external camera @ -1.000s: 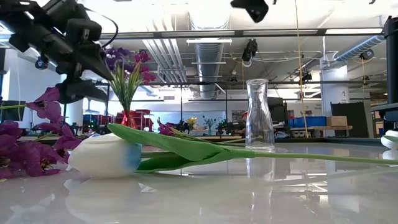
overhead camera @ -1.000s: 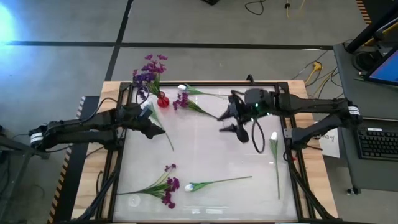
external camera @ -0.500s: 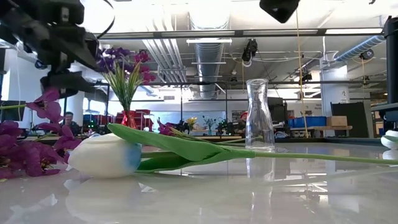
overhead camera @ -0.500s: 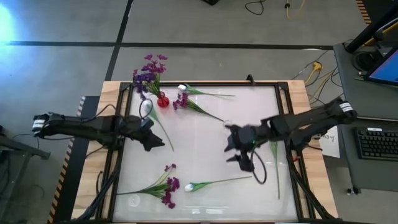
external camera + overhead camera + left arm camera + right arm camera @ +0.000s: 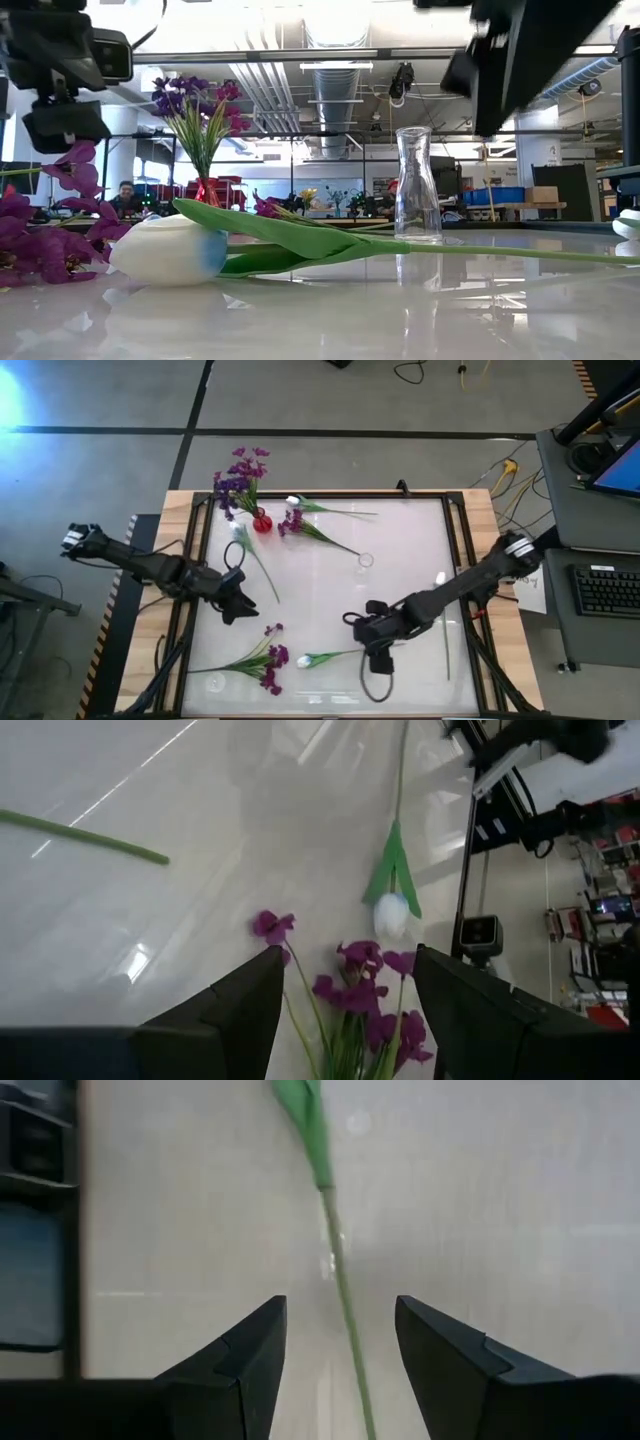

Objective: Sort flowers into vase by color
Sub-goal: Put the white flower into the transparent vase

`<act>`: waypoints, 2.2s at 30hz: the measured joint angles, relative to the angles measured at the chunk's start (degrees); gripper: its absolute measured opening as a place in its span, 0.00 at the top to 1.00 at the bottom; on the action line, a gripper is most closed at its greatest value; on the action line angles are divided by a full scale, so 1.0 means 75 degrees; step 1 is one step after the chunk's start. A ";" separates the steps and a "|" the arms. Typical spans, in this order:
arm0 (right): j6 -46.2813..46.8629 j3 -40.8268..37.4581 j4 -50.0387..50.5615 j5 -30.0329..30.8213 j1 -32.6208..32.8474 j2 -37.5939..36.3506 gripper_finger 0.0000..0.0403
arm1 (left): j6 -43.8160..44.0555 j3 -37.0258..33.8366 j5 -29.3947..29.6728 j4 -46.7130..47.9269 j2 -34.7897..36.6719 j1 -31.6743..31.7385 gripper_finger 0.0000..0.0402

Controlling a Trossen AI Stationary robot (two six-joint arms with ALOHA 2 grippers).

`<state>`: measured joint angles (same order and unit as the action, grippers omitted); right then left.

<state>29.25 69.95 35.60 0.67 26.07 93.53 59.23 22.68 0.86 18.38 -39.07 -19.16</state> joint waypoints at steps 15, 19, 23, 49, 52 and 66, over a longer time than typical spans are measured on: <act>-0.0773 0.1464 -0.0423 0.0739 -0.0027 0.2359 0.55 | -0.0404 0.0000 0.1366 -0.1055 -0.0562 -0.1119 0.46; -0.1062 0.1970 -0.0396 0.0740 -0.0027 0.2775 0.55 | -0.0556 0.0000 0.1417 -0.1177 -0.0759 -0.1125 0.46; -0.1187 0.2267 -0.0390 0.0742 -0.0027 0.3161 0.56 | -0.0709 0.0000 0.1439 -0.1297 -0.0975 -0.1122 0.46; -0.4390 0.0780 -0.4649 0.2704 -0.0648 -0.0112 0.96 | -0.1740 0.0003 0.1920 -0.2098 -0.1489 -0.1120 0.46; -0.5424 -0.0370 -0.6971 0.2690 -0.1040 -0.0777 0.97 | -0.1869 0.0003 0.2320 -0.2190 -0.1494 -0.1119 0.46; -0.7260 -0.4341 -1.5011 0.5560 -0.1675 -0.3170 0.97 | -0.2049 0.0003 0.3197 -0.2251 -0.1500 -0.1119 0.46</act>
<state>-25.20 37.40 -76.99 42.37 13.51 69.76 43.86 22.70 24.84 1.50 -50.33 -27.55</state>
